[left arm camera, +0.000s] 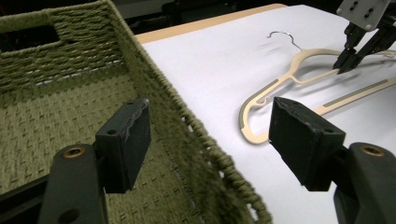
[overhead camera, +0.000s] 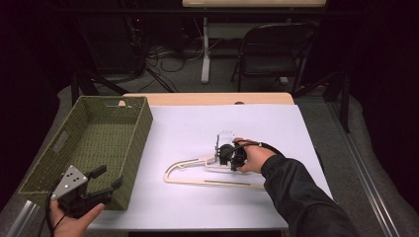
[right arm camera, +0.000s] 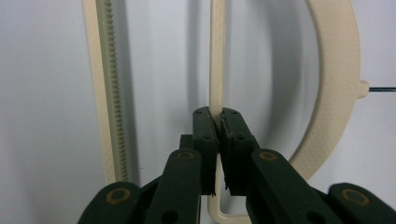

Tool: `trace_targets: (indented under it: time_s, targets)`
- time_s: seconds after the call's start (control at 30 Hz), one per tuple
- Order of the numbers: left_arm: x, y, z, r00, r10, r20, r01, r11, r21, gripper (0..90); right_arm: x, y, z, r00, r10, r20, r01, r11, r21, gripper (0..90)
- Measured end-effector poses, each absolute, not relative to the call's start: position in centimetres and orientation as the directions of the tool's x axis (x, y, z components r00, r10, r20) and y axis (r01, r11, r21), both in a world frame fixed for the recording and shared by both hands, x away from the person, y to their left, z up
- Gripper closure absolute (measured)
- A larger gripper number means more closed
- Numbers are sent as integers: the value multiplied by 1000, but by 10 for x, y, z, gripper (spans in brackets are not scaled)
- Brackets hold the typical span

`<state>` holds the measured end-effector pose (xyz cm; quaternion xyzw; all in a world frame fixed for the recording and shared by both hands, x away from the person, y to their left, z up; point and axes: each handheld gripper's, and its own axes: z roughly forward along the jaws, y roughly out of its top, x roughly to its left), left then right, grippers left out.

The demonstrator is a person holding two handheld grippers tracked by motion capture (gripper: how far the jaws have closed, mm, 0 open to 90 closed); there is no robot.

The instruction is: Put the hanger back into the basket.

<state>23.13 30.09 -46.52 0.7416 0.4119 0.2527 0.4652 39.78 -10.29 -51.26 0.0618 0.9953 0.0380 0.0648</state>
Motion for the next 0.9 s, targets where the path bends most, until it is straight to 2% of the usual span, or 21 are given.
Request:
trace_targets:
  time_s: [0.2, 0.6, 0.9]
  targets:
    - [230, 290, -461, 572, 820, -7, 367, -248, 896, 303, 372, -101, -500, -974, 51, -219, 28, 994, 106, 859]
    - [239, 252, -455, 665, 746, -37, 369, -285, 885, 301, 331, -106, -488, -931, -13, -364, -68, 988, 140, 859]
    - [257, 215, -457, 723, 688, -62, 379, -321, 868, 302, 317, -110, -491, -914, -43, -404, -104, 986, 131, 859]
